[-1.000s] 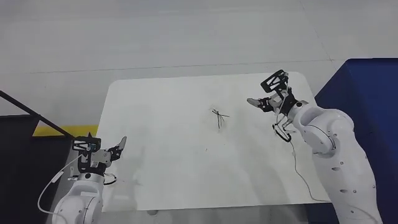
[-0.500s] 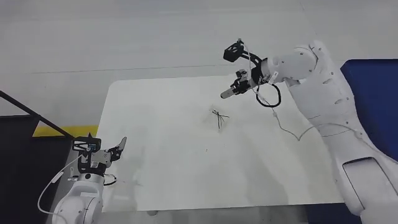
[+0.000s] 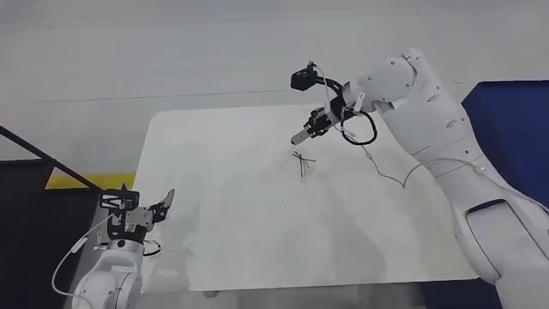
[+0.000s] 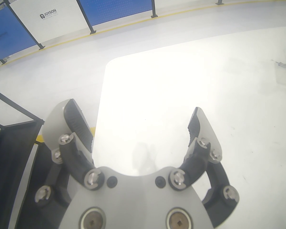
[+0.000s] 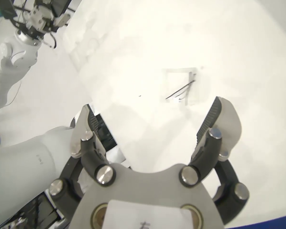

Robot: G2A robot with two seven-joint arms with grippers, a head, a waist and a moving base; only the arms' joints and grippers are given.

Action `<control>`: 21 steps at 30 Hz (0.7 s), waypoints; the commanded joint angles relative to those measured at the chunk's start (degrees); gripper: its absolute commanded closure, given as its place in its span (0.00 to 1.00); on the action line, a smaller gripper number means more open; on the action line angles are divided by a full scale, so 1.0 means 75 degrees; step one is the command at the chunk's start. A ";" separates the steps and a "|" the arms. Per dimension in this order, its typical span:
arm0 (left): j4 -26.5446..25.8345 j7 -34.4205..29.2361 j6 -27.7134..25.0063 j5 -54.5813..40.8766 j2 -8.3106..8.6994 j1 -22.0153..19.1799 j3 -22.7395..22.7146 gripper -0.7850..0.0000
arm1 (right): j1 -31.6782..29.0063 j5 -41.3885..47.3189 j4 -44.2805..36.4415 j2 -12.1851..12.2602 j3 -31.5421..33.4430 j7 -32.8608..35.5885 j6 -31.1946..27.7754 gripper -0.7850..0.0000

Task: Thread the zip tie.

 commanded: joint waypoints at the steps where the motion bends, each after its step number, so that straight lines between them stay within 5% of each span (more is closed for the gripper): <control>1: 0.0000 0.0000 0.0000 0.0000 0.0000 0.0000 0.0000 0.00 | 0.0246 0.1140 0.1023 -0.0213 -0.0362 0.0158 0.0697 0.00; 7: 0.0000 0.0000 0.0000 0.0000 0.0000 0.0000 0.0000 0.00 | 0.0723 0.3143 0.3155 -0.1060 -0.1785 0.0158 0.1865 0.00; 17: 0.0000 0.0000 0.0000 0.0000 0.0000 0.0000 0.0000 0.00 | 0.0723 0.3143 0.3155 -0.1060 -0.1785 0.0158 0.1865 0.00; 19: 0.0000 0.0000 0.0000 0.0000 0.0000 0.0000 0.0000 0.00 | 0.0482 0.3275 0.3223 -0.1092 -0.1880 0.0158 0.2345 0.00; 21: 0.0000 0.0000 0.0000 0.0000 0.0000 0.0000 0.0000 0.00 | 0.0686 0.1962 0.3221 -0.1174 -0.2339 -0.0880 0.3244 0.00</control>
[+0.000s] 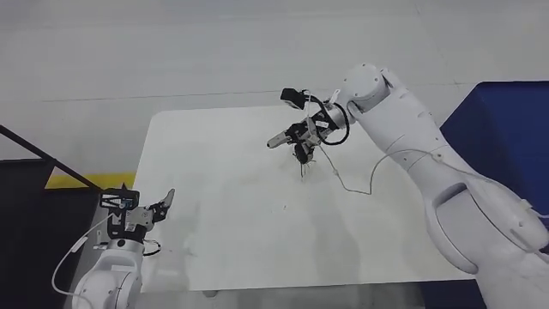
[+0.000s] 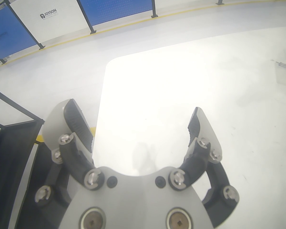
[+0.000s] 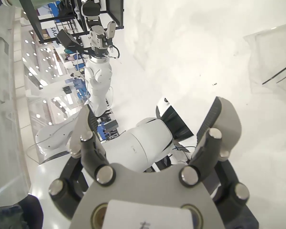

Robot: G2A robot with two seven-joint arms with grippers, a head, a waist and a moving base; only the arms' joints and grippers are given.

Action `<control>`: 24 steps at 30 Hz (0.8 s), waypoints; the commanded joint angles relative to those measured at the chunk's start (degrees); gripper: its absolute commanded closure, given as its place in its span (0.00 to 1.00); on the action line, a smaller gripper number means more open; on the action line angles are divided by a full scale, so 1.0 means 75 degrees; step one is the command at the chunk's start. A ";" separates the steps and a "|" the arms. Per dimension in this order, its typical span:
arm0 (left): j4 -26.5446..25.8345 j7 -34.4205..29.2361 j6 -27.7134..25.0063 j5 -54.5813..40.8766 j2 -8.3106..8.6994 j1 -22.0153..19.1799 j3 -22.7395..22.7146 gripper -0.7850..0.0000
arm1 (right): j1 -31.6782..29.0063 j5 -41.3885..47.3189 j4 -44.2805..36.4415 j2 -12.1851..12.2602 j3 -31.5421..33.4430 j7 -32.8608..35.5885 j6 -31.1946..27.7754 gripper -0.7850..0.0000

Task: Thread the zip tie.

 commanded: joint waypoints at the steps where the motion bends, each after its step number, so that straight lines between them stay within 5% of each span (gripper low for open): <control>1: 0.0000 0.0000 0.0000 0.0000 0.0000 0.0000 0.0000 0.00 | 0.0133 -0.1452 -0.0055 -0.0108 -0.0338 -0.1132 0.1140 0.04; 2: 0.0000 0.0000 0.0000 0.0000 0.0000 0.0000 0.0000 0.00 | 0.0085 -0.1394 -0.0048 -0.0163 -0.0358 -0.1139 0.1351 0.08; 3: 0.0000 0.0000 0.0000 0.0000 0.0000 0.0000 0.0000 0.00 | 0.0075 -0.1370 0.0040 -0.0212 -0.0378 -0.1144 0.1529 0.24; 4: 0.0000 0.0000 0.0000 0.0000 0.0000 0.0000 0.0000 0.00 | 0.0088 -0.1437 0.0125 -0.0264 -0.0420 -0.1258 0.1688 0.51; 7: 0.0000 0.0000 0.0000 0.0000 0.0000 0.0000 0.0000 0.00 | 0.0115 -0.1651 0.0289 -0.0433 -0.0572 -0.1481 0.2142 0.73; 8: 0.0000 0.0000 0.0000 0.0000 0.0000 0.0000 0.0000 0.00 | 0.0096 -0.1668 0.0350 -0.0486 -0.0618 -0.1389 0.2217 1.00; 24: 0.0000 0.0000 0.0000 0.0000 0.0000 0.0000 0.0000 0.00 | 0.0014 -0.2671 0.1645 -0.1346 -0.1277 -0.1788 0.3253 1.00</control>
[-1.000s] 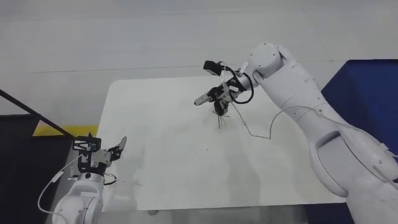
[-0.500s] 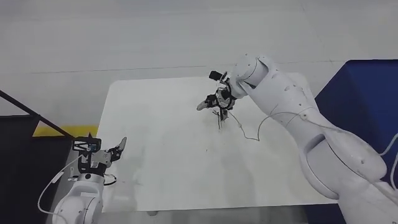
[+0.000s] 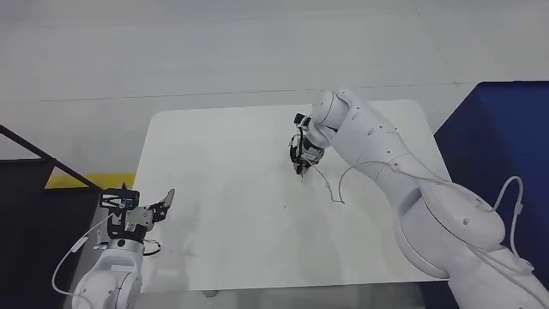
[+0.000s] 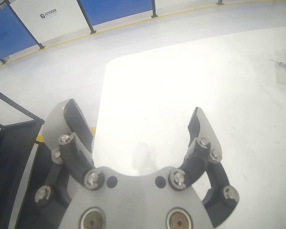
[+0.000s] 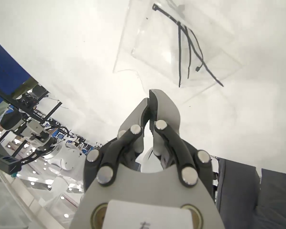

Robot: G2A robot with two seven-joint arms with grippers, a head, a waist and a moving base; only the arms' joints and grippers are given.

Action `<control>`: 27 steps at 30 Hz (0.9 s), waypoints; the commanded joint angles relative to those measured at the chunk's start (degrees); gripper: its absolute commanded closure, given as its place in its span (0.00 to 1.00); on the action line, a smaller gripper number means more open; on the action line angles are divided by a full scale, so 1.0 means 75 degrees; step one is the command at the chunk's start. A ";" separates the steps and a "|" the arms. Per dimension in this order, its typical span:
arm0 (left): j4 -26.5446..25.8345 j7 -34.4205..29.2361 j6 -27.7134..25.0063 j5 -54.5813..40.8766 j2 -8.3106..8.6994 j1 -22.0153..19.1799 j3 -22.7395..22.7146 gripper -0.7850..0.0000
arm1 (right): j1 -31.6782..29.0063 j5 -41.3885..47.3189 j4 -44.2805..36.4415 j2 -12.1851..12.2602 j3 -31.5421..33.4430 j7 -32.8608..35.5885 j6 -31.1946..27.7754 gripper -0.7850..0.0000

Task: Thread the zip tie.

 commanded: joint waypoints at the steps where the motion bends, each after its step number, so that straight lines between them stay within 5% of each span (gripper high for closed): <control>1: 0.0000 0.0000 0.0000 0.0000 0.0000 0.0000 0.0000 0.00 | 0.0007 -0.0109 0.0110 -0.0079 -0.0044 -0.0041 0.0078 0.98; 5: 0.0000 0.0000 0.0000 0.0000 0.0000 0.0000 0.0000 0.00 | 0.0008 -0.0420 0.0334 -0.0234 -0.0182 0.0056 0.0174 0.89; 10: 0.0000 0.0000 0.0000 0.0000 0.0000 0.0000 0.0000 0.00 | 0.0052 -0.0587 0.0528 -0.0392 -0.0220 0.0163 0.0145 0.66; 14: 0.0000 0.0000 0.0000 0.0000 0.0000 0.0000 0.0000 0.00 | 0.0077 -0.0842 0.0654 -0.0496 -0.0296 0.0182 0.0205 0.59; 25: 0.0000 0.0000 0.0000 0.0000 0.0000 0.0000 0.0000 0.00 | 0.0248 -0.1692 0.0747 -0.0656 -0.0515 0.0207 -0.0592 0.60; 27: 0.0000 0.0000 0.0000 0.0000 0.0000 0.0000 0.0000 0.00 | 0.0261 -0.1633 0.0737 -0.0666 -0.0446 0.0137 -0.0925 0.78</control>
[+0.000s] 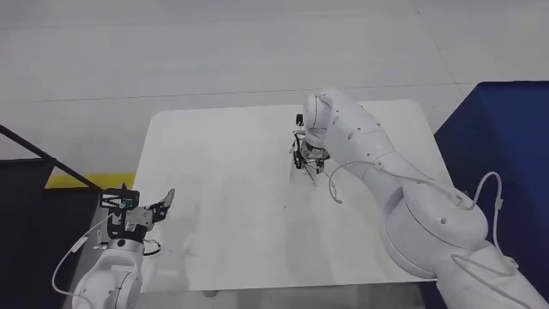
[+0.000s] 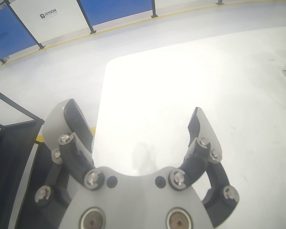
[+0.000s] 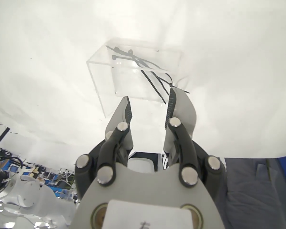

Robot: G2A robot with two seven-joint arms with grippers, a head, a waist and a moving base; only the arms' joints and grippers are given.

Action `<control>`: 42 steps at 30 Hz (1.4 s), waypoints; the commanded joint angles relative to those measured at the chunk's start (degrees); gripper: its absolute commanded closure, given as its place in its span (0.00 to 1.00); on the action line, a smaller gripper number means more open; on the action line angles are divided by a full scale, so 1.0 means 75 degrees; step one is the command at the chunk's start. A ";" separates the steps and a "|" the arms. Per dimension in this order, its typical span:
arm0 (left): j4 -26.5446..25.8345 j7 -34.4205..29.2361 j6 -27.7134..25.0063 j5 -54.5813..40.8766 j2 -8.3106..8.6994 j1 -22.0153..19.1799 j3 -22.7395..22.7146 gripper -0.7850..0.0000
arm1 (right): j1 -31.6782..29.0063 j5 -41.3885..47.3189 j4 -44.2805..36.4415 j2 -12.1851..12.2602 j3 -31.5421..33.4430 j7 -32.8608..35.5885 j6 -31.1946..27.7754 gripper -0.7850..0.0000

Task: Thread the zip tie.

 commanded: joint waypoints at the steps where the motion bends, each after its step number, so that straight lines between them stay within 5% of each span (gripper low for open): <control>1: 0.0000 0.0000 0.0000 0.0000 0.0000 0.0000 0.0000 0.00 | 0.0026 0.0101 -0.0006 0.0001 0.0091 -0.0081 -0.0390 0.98; 9: 0.0000 0.0000 0.0000 0.0000 0.0000 0.0000 0.0000 0.00 | 0.0254 0.1109 0.0081 0.0239 0.0787 0.0105 -0.2681 1.00; 23: 0.0000 0.0000 0.0000 0.0000 0.0000 0.0000 0.0000 0.00 | 0.0254 0.1109 0.0081 0.0239 0.0787 0.0105 -0.2681 1.00; 28: 0.0000 0.0000 0.0000 0.0000 0.0000 0.0000 0.0000 0.00 | 0.0211 0.0052 -0.0382 0.0312 0.0484 -0.0699 -0.2673 1.00; 42: 0.0000 0.0000 0.0000 0.0000 0.0000 0.0000 0.0000 0.00 | -0.0089 -0.0762 -0.1476 0.0968 0.0569 0.0038 -0.4653 1.00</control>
